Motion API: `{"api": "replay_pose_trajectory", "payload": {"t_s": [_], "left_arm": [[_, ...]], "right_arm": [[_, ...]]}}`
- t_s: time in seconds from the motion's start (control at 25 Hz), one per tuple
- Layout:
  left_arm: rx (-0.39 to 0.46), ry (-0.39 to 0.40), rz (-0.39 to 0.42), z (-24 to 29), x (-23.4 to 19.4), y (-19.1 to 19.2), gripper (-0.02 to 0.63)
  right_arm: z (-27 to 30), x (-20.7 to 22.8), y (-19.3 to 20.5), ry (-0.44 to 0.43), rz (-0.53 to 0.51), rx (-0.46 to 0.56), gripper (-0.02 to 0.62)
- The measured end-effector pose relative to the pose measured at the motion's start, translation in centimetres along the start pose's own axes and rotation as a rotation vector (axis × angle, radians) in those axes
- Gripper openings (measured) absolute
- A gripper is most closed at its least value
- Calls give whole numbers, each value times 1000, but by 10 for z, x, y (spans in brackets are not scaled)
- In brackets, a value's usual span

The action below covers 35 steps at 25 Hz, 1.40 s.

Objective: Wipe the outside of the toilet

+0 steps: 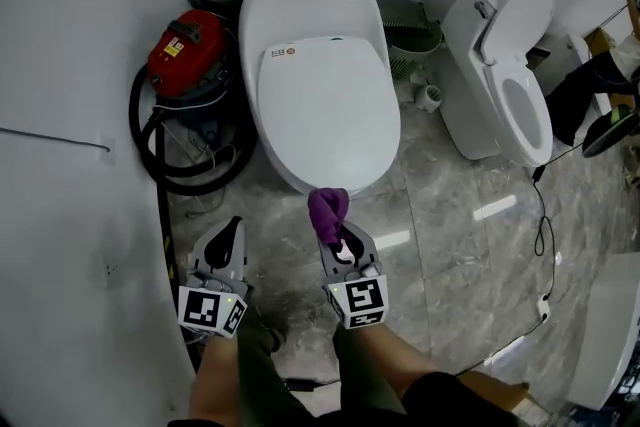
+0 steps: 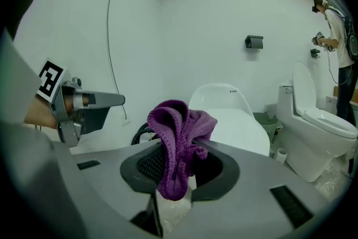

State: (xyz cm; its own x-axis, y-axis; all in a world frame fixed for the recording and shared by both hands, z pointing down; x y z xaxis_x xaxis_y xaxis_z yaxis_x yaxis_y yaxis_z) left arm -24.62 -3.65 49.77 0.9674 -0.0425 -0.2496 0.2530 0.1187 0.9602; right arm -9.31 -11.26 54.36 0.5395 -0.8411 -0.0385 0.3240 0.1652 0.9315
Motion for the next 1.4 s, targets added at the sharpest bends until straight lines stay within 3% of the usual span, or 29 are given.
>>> {"api": "replay_pose_trajectory", "payload": {"t_s": [0.32, 0.52, 0.6, 0.8, 0.96, 1.24, 1.4], "left_arm": [[70, -10, 91, 25, -36, 79, 0], [79, -54, 37, 23, -53, 114, 0], [83, -48, -9, 27, -53, 116, 0], [128, 5, 43, 37, -43, 100, 0], [150, 22, 2, 43, -48, 109, 0], [167, 151, 39, 74, -40, 114, 0], [166, 208, 6, 93, -42, 123, 0]], "right_arm": [[67, -20, 88, -17, -48, 112, 103], [91, -27, 116, -30, -130, 151, 103], [101, -22, 122, -18, -122, 152, 104], [115, -15, 133, 19, -96, 148, 103], [117, -13, 147, 51, -78, 136, 104], [119, -5, 150, 128, -56, 135, 104], [117, -1, 154, 173, -39, 136, 104]]}}
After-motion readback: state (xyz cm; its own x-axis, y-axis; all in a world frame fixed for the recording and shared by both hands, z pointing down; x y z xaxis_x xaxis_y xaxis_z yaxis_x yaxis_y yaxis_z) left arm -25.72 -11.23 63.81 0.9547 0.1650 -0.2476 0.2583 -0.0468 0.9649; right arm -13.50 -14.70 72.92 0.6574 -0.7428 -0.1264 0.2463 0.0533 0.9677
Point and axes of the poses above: the fingertips, and each gripper's own axes: z forward along the fingers, x to its right, y out of its underside, the point moved 2 cm from there along -z, backward along the fingers, and after that the axes turned 5 degrees about -z, right-handed, at the moved point
